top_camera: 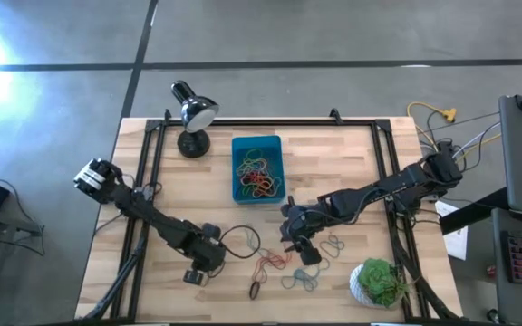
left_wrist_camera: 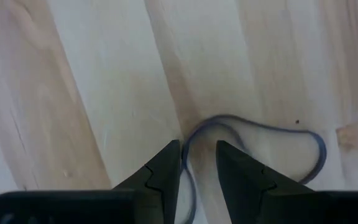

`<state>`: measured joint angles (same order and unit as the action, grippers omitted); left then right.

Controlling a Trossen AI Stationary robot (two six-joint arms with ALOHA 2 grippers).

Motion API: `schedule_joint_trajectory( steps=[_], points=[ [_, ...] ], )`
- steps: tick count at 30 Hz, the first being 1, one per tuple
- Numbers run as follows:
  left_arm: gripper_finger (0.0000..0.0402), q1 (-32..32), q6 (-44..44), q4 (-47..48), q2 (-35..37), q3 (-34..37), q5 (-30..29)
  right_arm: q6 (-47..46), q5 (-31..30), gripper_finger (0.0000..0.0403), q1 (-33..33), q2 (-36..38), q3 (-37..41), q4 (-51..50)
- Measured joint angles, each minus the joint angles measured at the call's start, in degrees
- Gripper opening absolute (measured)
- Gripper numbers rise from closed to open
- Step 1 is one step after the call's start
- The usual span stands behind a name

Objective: Pick and place rubber bands into bin
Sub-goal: Put the violet rubber band into the blue bin

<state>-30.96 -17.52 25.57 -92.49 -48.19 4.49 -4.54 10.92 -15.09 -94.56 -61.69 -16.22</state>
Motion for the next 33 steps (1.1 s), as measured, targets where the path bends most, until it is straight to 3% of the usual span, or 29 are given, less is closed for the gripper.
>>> schedule_joint_trajectory(
  steps=[13,19,23,29,33],
  points=[
    [0.0083,0.0,-0.1,0.6,-3.9,0.2,-0.6,-1.9,-0.3,0.0151,-0.3,0.0,0.1,0.1],
    [0.0015,0.1,-0.1,0.7,-6.5,0.2,0.0,-2.0,-0.4,0.0150,-0.8,0.0,0.1,0.0],
    [0.0003,0.1,-0.1,0.7,-6.2,0.2,-0.6,-2.2,-0.4,0.0144,-0.9,0.0,0.1,-0.5],
    [0.0000,0.9,1.9,1.2,-2.1,-1.1,-4.9,-4.6,-0.4,0.0133,-0.9,0.0,0.1,-2.7],
    [0.0000,2.6,4.9,1.9,1.4,-2.0,-14.1,-7.3,-0.5,0.0128,-0.9,0.0,0.1,-5.1]
  ],
)
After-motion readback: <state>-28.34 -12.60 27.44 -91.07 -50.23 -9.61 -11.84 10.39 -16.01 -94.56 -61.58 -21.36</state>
